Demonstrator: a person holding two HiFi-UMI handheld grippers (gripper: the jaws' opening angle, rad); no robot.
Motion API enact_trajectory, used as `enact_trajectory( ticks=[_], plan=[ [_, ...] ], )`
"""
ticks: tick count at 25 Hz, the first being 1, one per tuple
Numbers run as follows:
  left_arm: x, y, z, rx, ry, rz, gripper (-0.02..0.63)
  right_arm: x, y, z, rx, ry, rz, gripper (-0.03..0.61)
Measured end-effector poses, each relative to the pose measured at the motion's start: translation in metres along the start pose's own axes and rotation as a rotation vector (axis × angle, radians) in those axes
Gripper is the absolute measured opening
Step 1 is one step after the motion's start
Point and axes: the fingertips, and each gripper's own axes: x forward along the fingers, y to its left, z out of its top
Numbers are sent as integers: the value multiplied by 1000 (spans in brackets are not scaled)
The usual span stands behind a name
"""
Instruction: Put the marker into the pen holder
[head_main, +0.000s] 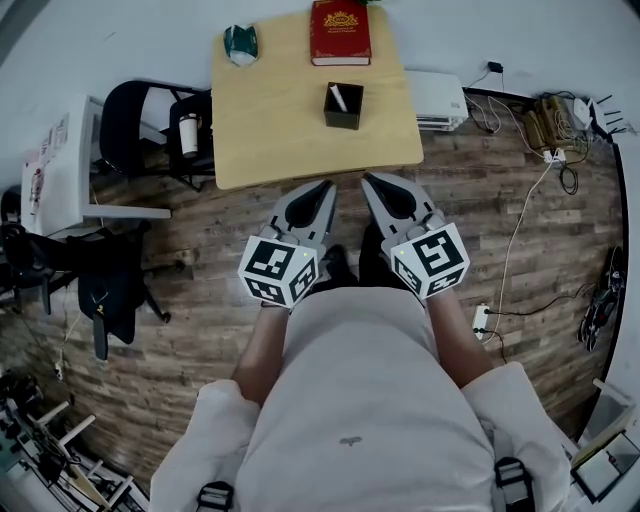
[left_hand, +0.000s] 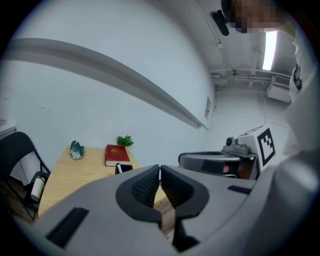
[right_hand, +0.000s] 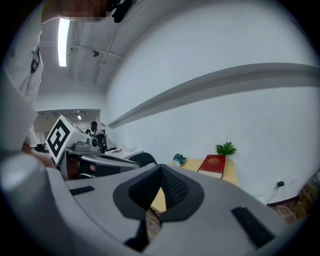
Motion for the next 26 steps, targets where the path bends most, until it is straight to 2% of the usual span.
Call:
enact_trajectory(
  ticks=[4, 8, 26],
  plan=[
    [-9, -6, -4, 30, 6, -4, 15, -8, 8, -1, 7, -17, -18, -3],
    [-12, -8, 0, 35, -4, -7, 15, -12, 10, -1, 33, -28, -21, -3],
    [-13, -6, 8, 40, -21, -32, 15, -6, 12, 2, 25, -25, -34, -3]
  ],
)
